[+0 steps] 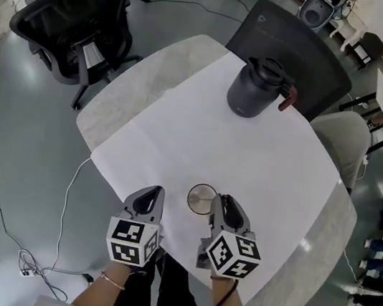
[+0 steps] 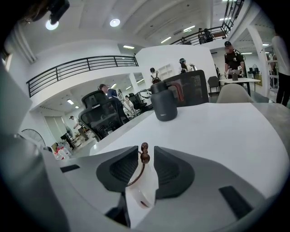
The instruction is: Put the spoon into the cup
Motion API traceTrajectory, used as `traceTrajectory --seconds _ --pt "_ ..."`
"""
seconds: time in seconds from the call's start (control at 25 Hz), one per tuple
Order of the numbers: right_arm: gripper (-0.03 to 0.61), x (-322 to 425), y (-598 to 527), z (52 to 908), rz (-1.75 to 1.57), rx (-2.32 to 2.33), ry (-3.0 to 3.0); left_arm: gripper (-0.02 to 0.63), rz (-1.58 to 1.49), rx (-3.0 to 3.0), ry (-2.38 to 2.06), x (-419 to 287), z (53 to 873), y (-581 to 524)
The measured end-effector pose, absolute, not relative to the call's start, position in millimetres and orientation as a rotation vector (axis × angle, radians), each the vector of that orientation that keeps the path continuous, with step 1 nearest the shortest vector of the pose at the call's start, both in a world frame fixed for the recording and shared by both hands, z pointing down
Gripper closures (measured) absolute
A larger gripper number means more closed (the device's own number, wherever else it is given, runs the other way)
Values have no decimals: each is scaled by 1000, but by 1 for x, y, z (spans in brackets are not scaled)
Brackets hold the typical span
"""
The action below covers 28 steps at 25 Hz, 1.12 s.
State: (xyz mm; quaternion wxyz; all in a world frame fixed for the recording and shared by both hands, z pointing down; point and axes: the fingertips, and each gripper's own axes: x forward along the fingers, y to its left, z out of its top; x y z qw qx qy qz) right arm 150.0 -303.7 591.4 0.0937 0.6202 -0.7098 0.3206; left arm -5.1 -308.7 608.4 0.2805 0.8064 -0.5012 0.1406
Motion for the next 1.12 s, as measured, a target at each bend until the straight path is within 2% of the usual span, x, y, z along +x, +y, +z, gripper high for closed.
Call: traceTrajectory --seconds 0.32,0.88,0.96,1.12 --pt "430 158 -301 581 934 1850 -2110 595 365 2171 -1362 -5 597 -308" --pt "431 196 -285 524 871 1985 -2101 595 294 2274 -1379 6 532 -305" --pt "445 204 -282 514 848 2012 -2098 595 280 2295 -1382 8 520 -306" --pt "515 217 -278 494 790 2056 -2096 595 238 2323 -1399 8 497 -311"
